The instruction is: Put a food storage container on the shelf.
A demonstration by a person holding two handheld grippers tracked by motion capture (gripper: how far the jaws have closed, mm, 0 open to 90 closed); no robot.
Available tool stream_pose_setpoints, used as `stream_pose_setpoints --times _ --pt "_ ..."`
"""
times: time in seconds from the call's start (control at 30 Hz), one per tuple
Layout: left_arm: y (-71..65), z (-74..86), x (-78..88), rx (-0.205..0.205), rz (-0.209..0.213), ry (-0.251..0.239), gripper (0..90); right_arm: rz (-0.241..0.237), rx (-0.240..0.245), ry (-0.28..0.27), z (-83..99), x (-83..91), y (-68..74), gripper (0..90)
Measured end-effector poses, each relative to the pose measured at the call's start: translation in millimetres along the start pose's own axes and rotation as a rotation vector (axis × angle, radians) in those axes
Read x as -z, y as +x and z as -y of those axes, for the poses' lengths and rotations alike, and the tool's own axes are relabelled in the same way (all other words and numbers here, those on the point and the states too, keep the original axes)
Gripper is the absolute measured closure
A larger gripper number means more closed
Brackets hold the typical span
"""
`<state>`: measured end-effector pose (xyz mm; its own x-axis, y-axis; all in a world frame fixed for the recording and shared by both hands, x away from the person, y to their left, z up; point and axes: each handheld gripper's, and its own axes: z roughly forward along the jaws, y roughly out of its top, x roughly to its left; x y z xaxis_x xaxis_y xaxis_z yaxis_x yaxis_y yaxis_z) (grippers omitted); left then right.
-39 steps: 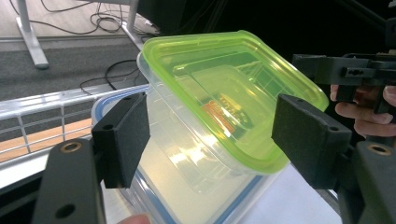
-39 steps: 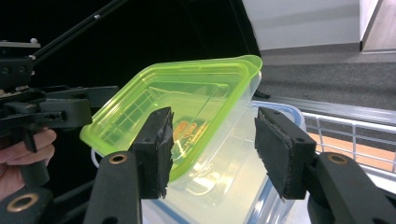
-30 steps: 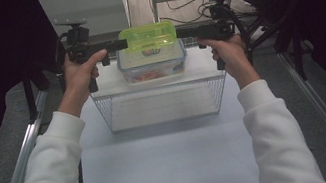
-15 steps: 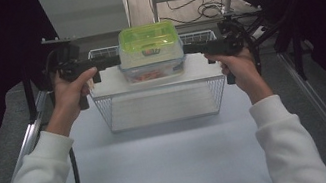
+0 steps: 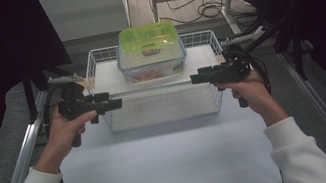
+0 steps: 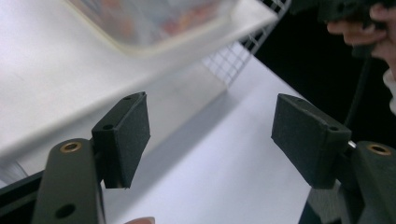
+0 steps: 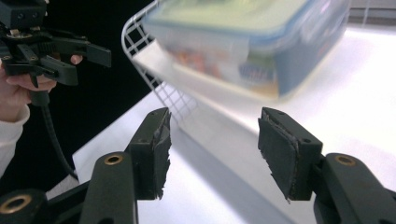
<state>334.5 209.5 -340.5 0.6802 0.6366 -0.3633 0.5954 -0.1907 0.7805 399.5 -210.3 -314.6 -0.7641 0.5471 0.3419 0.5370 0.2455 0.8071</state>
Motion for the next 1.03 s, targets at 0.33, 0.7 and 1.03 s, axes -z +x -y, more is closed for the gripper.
stream_pose_setpoints --times 0.33,0.7,1.03 --pt "6.7 49.5 -27.2 -0.007 0.015 0.083 27.5 -0.008 0.002 0.076 55.1 -12.8 -5.8 43.3" --pt "11.5 99.0 -59.7 -0.024 0.018 0.161 27.0 0.011 -0.013 0.160 117.9 -31.7 -16.6 40.4" --pt "11.6 100.6 -59.9 -0.031 0.014 0.148 26.5 0.031 0.001 0.151 125.3 -32.6 -16.6 36.9"
